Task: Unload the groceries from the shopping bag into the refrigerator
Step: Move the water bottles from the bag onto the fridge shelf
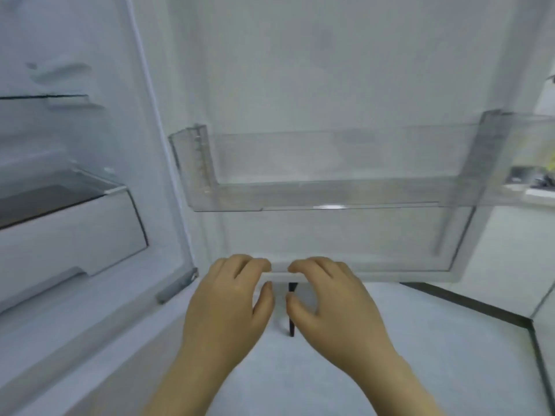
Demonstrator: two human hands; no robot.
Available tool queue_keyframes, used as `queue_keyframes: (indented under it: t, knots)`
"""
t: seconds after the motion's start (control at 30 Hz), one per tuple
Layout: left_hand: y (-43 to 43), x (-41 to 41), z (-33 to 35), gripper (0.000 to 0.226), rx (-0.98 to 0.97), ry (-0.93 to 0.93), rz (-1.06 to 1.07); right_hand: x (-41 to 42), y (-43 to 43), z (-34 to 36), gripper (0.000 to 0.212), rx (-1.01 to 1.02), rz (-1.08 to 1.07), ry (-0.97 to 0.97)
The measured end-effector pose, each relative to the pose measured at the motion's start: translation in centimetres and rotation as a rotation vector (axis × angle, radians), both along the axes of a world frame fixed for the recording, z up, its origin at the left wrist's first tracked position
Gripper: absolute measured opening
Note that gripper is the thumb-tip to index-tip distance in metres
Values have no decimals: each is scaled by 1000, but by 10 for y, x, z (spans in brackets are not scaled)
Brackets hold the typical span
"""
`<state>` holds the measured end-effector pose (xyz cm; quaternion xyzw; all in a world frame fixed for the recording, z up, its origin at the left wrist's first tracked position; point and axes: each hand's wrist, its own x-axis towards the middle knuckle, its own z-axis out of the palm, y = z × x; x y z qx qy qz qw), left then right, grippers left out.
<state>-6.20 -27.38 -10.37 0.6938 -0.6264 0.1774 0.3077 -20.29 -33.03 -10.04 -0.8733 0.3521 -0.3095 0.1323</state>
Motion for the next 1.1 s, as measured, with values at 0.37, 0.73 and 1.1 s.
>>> queue_keyframes:
  t: [0.37,0.73,1.1]
  knots:
    - [-50,-238,-44,20,205,43,-438,-250,12,-46,37,78,-548,101]
    - [-76,-488,-61,17,273,-75,-1020,-466,73,-63,35,220,-1127,33]
    - [-97,-752,-63,30,231,-58,-1573,-664,90,-57,34,255,-1651,-23]
